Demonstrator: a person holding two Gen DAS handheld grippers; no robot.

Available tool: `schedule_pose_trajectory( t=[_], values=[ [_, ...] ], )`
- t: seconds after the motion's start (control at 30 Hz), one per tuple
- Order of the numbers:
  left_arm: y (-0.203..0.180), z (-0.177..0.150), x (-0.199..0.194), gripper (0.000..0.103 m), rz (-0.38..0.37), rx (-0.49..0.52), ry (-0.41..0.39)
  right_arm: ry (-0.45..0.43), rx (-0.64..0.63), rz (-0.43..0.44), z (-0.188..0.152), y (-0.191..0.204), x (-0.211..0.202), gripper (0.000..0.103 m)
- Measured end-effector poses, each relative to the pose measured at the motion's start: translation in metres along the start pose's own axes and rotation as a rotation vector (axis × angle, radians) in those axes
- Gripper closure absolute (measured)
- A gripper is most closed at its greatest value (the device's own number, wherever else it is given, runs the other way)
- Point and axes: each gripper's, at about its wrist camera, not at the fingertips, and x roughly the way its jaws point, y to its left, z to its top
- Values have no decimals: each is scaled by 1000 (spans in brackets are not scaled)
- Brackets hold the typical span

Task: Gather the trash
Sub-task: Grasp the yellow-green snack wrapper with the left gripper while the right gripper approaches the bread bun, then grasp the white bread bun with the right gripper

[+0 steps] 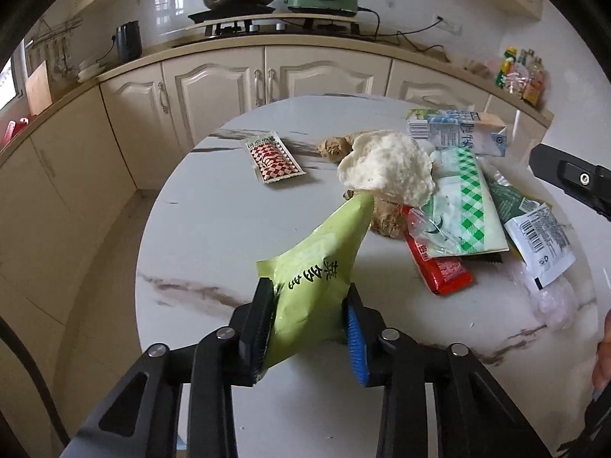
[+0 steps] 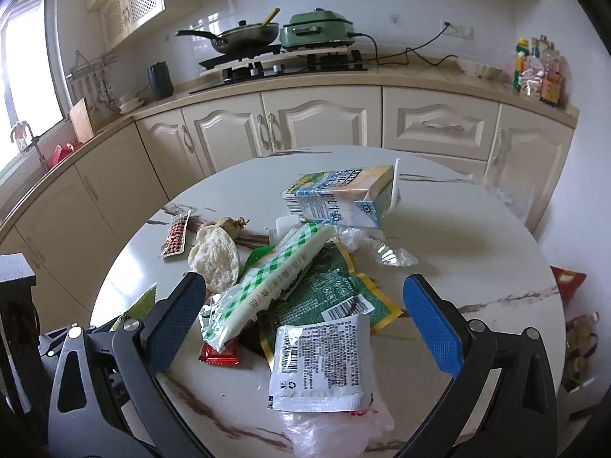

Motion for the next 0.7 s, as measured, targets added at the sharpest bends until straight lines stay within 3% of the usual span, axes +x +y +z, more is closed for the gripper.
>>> schedule_pose_trajectory(
  t=[0.2,0.57,0.6,0.63,0.7],
  values=[
    [23,-3,-10,87,-99,-44,-36,16,-54,19,2,21,11,0],
    [66,-7,-42,87,-95,-101,-95,147,-198,63,21,95,85,3],
    [71,-7,-44,87,-93,-108,-94,160,-200,64,21,97,92,7],
    [74,-8,-45,87,-91,-114,-96,180,-205,63,21,100,100,21],
    [81,-11,-49,87,-94,-124,-105,213,-208,47,19,101,110,40]
  ],
)
